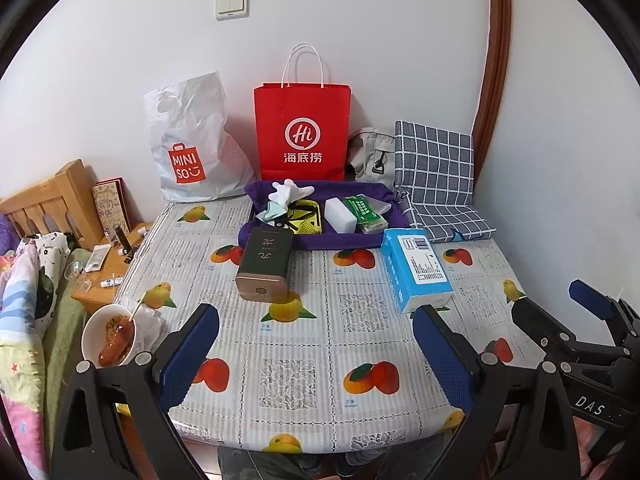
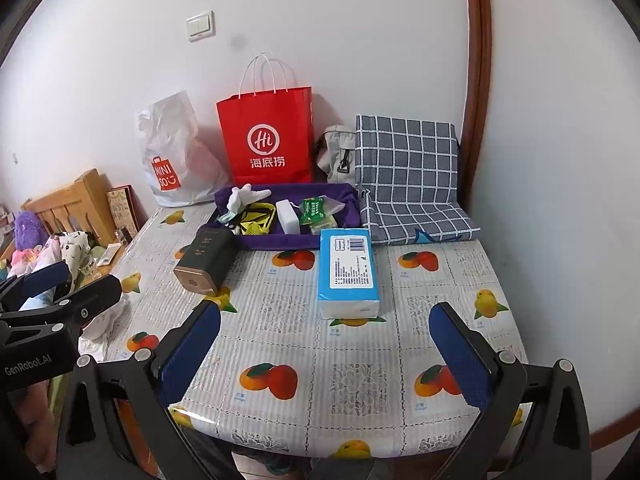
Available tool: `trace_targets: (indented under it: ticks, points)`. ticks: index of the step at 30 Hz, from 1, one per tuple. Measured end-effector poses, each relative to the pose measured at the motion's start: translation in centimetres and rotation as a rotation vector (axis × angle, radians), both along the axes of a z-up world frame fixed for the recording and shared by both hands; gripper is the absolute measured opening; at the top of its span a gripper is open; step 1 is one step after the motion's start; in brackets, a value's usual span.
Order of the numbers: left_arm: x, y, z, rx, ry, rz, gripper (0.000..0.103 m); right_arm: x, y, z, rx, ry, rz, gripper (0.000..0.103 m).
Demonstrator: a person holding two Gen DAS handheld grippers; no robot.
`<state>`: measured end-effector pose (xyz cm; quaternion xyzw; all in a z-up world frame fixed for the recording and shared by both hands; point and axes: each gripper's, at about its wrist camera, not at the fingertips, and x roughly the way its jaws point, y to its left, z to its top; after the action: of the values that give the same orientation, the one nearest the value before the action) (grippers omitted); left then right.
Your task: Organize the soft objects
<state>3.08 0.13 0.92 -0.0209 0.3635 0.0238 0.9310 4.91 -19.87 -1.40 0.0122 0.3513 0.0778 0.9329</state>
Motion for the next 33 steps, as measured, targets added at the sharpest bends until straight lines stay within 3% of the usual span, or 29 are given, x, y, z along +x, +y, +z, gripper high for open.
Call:
trace_targets:
  ticks: [33]
  points:
    - [-0.41,-0.02,0.25,-0.001,-0.002,0.002,0.098,-0.26,0.39,0.07,0.01,0.002,0.005,0.103]
